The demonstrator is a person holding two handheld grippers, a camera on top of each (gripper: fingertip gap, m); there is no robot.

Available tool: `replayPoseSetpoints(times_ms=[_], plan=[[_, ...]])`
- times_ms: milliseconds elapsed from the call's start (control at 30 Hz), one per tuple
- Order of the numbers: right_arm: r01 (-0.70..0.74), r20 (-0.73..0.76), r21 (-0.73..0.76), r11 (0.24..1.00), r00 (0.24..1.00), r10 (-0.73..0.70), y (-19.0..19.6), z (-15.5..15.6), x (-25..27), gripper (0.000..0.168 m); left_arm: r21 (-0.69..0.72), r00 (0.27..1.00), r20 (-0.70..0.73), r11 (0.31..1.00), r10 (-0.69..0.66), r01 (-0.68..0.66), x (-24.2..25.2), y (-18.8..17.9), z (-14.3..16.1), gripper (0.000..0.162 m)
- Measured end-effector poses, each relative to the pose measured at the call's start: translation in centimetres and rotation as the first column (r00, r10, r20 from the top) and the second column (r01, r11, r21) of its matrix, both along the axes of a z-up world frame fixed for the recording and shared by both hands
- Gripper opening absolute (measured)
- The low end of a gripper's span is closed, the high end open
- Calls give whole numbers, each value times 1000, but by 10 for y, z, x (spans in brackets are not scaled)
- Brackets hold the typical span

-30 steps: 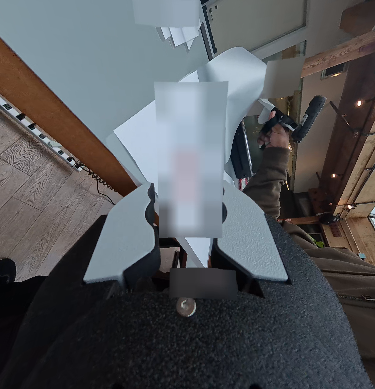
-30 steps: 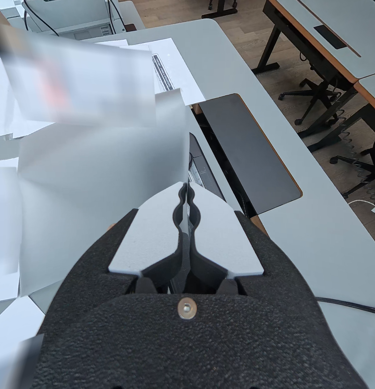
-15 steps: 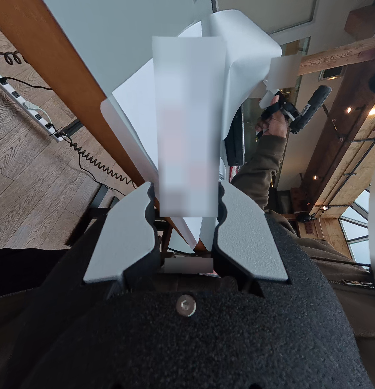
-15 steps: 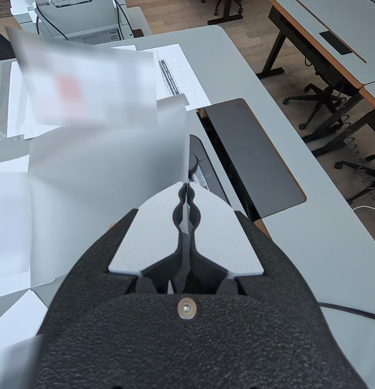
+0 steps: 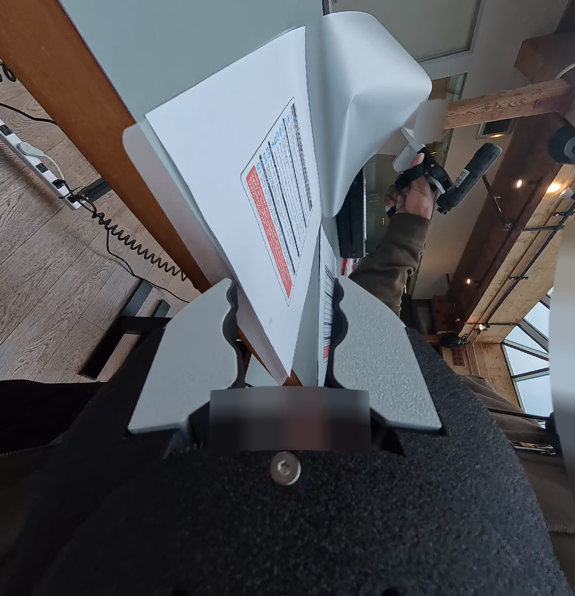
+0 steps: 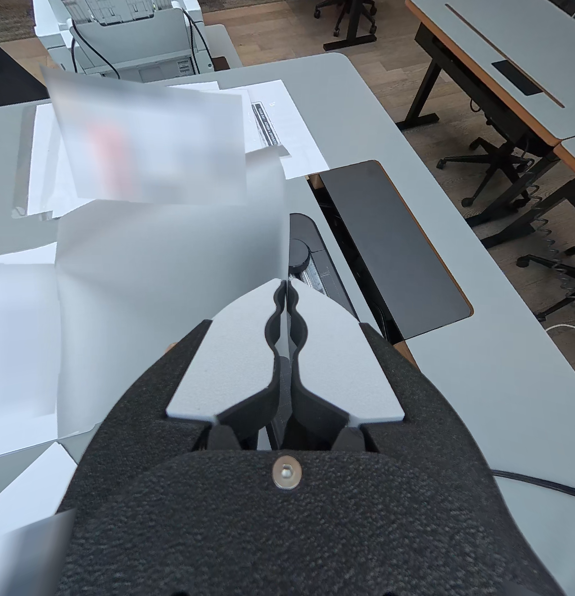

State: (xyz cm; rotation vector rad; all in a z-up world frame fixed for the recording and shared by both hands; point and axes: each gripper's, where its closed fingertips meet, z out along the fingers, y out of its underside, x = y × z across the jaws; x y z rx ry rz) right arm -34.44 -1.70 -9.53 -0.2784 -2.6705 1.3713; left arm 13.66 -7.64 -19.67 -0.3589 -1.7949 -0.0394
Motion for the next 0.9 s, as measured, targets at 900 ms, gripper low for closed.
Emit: replayPoseSetpoints(times_ms=[900], plan=[[-27,7,-32,999,1000,27,1,10,7,0,-78,998,68,997,-4,9,-27,3,11,49]])
